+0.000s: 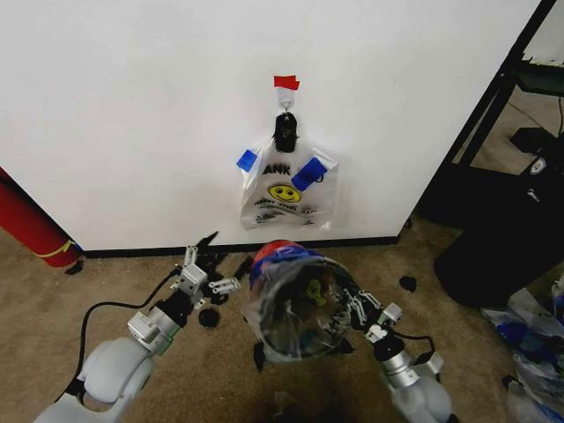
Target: Pick up the garbage bag from the wall and place it over the trash bin.
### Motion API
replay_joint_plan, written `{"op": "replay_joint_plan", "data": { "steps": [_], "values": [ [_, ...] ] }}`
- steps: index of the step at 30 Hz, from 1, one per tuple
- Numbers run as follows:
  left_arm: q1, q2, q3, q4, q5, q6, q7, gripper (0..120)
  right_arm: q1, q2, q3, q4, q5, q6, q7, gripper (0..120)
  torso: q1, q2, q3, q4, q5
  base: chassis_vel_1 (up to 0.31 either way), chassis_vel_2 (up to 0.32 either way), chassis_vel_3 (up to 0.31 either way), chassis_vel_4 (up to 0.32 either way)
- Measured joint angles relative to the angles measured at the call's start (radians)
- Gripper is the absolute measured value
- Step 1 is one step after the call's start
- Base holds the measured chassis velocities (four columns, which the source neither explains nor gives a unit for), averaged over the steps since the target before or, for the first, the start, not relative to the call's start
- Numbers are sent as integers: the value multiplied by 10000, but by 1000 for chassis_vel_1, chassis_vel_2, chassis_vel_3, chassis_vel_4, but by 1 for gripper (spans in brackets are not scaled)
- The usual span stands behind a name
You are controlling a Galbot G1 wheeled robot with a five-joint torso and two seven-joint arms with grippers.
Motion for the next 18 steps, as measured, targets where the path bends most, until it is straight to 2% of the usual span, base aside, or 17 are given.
{"op": "replay_joint_plan", "data": {
  "steps": [1,4,8,12,18],
  "values": [
    [-102,46,61,92,-128,-124,458,100,29,-86,163,-118,-83,-17,-496,0,0,0,0,0,1,0,0,0,0],
    [-232,64,122,153,-204,-151,893,100,111,-159,273,-280,-210,-55,-1063,0,0,0,0,-3,0,0,0,0,0],
    [-285,80,105,202,-204,-141,1411,100,267,-203,252,-405,-308,-76,-1345,0,0,0,0,4,1,0,0,0,0],
    [-520,33,285,401,-180,-141,2272,100,301,-256,306,-438,-401,-96,-1653,0,0,0,0,0,1,0,0,0,0],
    [-951,-113,610,913,310,-140,2681,100,368,-352,351,-439,-536,-159,-1855,0,0,0,0,0,0,0,0,0,0]
  ]
}}
